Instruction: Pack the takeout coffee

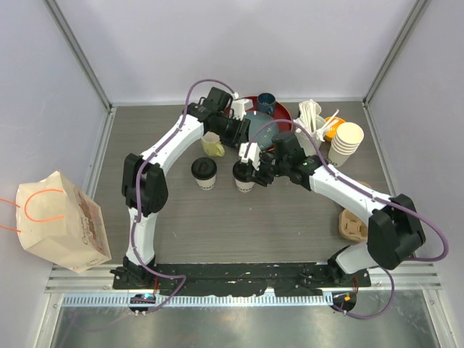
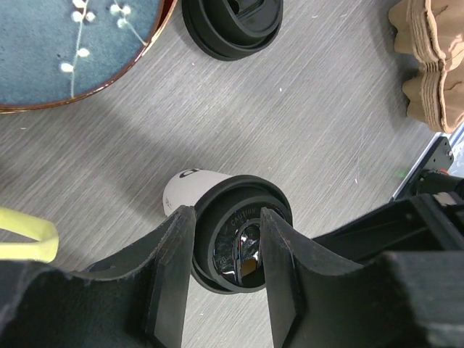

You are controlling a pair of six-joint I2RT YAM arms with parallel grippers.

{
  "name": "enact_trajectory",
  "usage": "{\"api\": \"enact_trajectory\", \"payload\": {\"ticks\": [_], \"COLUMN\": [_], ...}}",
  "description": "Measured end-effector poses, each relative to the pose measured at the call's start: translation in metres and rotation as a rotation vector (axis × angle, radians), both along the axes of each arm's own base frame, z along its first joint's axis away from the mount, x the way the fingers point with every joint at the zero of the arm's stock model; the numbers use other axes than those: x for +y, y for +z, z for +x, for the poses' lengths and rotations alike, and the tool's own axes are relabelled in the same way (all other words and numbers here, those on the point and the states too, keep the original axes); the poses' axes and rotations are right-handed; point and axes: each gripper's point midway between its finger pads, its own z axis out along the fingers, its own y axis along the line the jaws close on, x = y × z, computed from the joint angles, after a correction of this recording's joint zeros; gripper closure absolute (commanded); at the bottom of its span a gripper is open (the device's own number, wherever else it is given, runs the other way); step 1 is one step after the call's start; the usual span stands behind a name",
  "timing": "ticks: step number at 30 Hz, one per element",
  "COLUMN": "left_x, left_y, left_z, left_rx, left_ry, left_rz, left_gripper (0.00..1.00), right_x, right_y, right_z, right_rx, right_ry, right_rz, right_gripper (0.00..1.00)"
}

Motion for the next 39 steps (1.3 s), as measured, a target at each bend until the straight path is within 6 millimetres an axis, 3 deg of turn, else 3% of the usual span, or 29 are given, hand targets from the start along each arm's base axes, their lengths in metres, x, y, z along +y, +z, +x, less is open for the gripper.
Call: {"api": "enact_trajectory", "payload": {"ticks": [5,14,25,39], "left_x": [-0.003,0.001,0.002,0.004], "left_y": [-0.004,-0.029,-0.035,-0.037], "left_z": [-0.005,-0.019,-0.015,-0.013], "left_rx": [0.017,0.081,0.065,0.037], "left_ry": [-0.015,-0.031,-0.031,-0.042], "left_rz": [-0.004,0.020,0.018,0.018], "left_gripper": [0.56,0.63,0.78,0.81], "right_x": [0.002,0.004,0.004,0.002], "right_y": [-0.024,-0.021,-0.027,-0.031], "right_z": [0.006,0.013,0.014,0.014], "right_rx": [-0.010,-0.061,-0.073,-0.160], "right_ry": [0.052,0.085,0.085,0.050], "right_rz": [-0.059,-0.073,-0.074,-0.042], "right_gripper": [0.64,0.69,0.74,0.79]}}
